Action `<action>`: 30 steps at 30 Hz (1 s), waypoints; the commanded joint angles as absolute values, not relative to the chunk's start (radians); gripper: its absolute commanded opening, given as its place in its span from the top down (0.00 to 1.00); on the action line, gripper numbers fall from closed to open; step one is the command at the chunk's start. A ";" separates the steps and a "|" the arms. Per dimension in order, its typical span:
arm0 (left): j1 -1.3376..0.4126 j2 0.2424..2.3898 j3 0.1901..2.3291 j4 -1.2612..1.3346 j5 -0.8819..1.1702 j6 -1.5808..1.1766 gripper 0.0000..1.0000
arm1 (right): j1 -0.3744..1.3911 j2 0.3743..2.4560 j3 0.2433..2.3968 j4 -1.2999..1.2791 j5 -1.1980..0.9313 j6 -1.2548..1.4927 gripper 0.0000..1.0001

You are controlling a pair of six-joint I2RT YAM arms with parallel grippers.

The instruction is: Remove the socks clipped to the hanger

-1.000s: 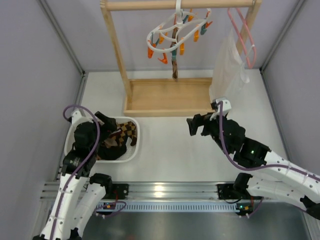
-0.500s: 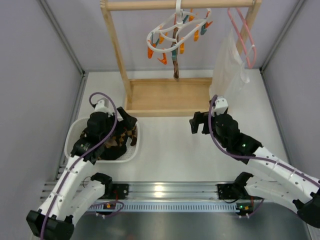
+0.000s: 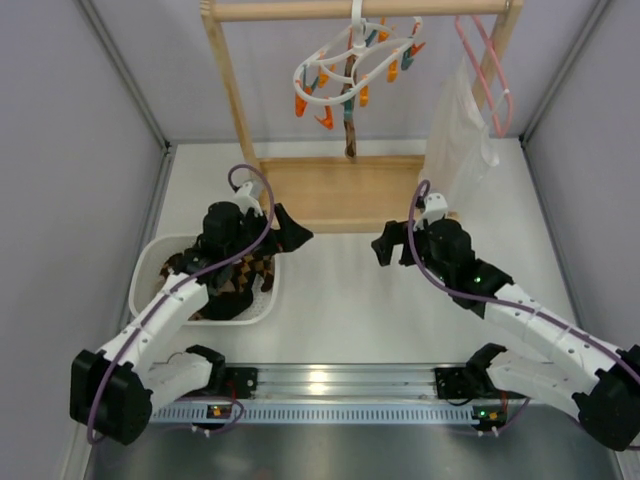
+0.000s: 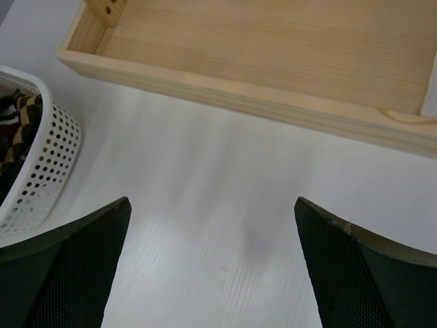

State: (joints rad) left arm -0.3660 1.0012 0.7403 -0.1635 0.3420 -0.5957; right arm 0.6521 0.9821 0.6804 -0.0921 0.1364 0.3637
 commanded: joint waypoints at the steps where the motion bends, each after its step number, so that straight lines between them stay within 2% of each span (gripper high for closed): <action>1: -0.391 1.116 0.756 0.127 0.437 -0.595 0.02 | 0.644 0.914 0.672 -0.032 0.104 0.374 0.01; 4: -0.432 1.205 0.824 0.196 0.391 -0.562 0.02 | 0.644 0.833 0.654 -0.058 0.083 0.376 0.00; 9: -0.517 1.419 0.984 0.267 0.181 -0.492 0.01 | 0.643 0.678 0.629 -0.113 0.071 0.385 0.00; 14: -0.528 1.607 1.095 0.409 0.091 -0.454 0.02 | 0.643 0.583 0.623 -0.167 0.063 0.374 0.00; 23: -0.523 1.995 1.423 0.572 0.054 -0.324 0.02 | 0.643 0.587 0.597 -0.164 0.061 0.322 0.00; 30: -0.525 2.206 1.650 0.606 -0.124 -0.223 0.02 | 0.643 0.620 0.568 -0.130 0.028 0.307 0.00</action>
